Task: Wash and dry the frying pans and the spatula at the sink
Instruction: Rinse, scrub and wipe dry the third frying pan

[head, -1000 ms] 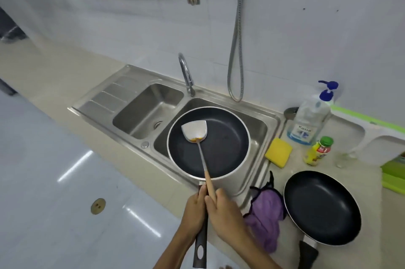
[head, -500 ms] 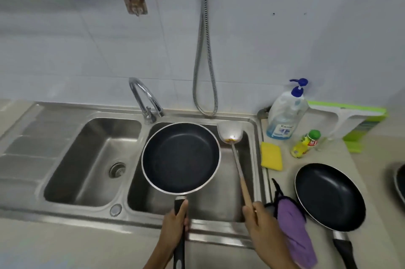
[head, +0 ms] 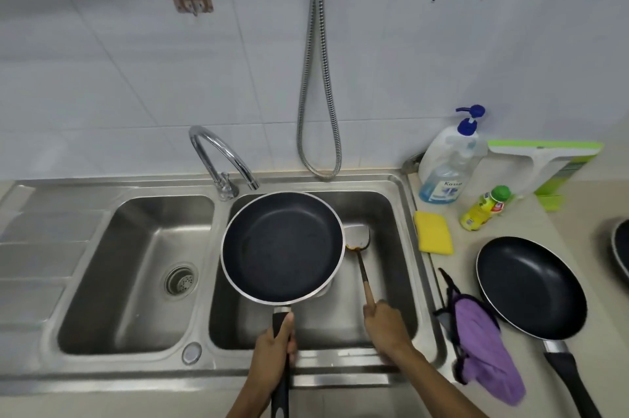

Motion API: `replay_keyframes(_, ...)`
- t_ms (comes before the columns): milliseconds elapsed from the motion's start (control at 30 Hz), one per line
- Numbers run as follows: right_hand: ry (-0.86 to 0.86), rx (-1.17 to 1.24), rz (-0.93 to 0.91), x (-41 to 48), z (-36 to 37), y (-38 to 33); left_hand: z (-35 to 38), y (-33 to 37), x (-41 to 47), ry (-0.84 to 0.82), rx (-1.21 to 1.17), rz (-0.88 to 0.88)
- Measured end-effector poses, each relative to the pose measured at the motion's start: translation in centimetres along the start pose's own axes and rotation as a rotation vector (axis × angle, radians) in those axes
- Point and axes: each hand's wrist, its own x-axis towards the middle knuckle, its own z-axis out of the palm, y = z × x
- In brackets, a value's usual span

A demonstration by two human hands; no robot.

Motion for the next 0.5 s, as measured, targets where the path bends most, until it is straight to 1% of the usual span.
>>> replay_keyframes(133,0.003,-0.030,0.024,1.3,0.3,-0.5,0.0,0.6,0.1,-0.006,-0.011,0.027)
replay_keyframes(300,-0.004,-0.042,0.062,2.8,1.5,0.7,0.2,0.7,0.3,-0.018,-0.013,0.068)
replay_keyframes(367,0.020,-0.111,0.054,2.4,1.8,0.7,0.2,0.5,0.5,-0.012,0.024,0.082)
replay_keyframes(400,0.068,-0.192,0.008,1.9,1.8,0.4,0.2,0.4,0.5,-0.011,0.032,0.086)
replay_keyframes(433,0.142,-0.270,-0.078,1.1,1.9,0.0,0.3,0.4,0.5,-0.016,0.028,0.088)
replay_keyframes(467,0.223,-0.288,-0.199,-0.1,2.0,-0.7,0.5,0.6,0.4,-0.022,0.027,0.094)
replay_keyframes(500,0.263,-0.233,-0.297,-1.8,2.2,-1.7,0.7,0.8,0.4,-0.026,0.036,0.094)
